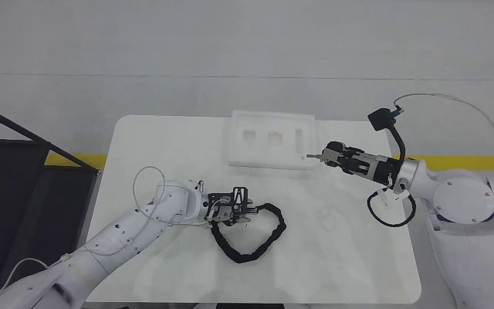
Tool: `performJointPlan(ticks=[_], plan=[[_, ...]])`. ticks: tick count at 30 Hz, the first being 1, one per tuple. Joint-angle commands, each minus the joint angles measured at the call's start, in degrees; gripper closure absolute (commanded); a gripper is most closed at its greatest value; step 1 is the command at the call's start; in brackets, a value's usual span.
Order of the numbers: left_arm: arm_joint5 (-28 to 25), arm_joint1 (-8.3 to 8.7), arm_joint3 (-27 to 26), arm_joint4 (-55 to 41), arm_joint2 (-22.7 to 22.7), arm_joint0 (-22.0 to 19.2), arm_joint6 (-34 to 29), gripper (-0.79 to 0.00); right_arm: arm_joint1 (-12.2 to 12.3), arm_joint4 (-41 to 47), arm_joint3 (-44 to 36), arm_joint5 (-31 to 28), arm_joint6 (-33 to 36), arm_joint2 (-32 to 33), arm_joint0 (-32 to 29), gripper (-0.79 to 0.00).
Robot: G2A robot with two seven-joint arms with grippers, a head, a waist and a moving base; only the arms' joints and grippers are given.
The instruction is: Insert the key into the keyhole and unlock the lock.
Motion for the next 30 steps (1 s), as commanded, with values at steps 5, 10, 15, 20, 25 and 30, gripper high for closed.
performJointPlan(ticks=[5, 10, 15, 20, 25, 30], plan=[[-0.2, -0.69, 0.9, -0.3, -0.6, 0.3, -0.7, -0.299, 0.0, 0.0, 0.0, 0.0, 0.0, 0.0, 0.0, 0.0], [-0.8, -1.23, 1.7, -1.1, -1.2, 0.5, -1.5, 0.0, 0.0, 0.0, 0.0, 0.0, 0.0, 0.0, 0.0, 0.0], [-1.9, -1.76, 2.1, -2.4, -2.0, 0.4, -1.6, 0.0, 0.0, 0.0, 0.0, 0.0, 0.0, 0.0, 0.0, 0.0], [-3.2, -1.63, 1.6, -3.2, -3.7, 0.8, 0.1, 0.0, 0.0, 0.0, 0.0, 0.0, 0.0, 0.0, 0.0, 0.0], [-5.3, -0.98, 0.3, -3.5, -5.9, 1.7, 2.2, 0.0, 0.0, 0.0, 0.0, 0.0, 0.0, 0.0, 0.0, 0.0], [-8.1, 0.13, -2.3, -3.2, -9.0, 2.9, 5.7, 0.0, 0.0, 0.0, 0.0, 0.0, 0.0, 0.0, 0.0, 0.0]])
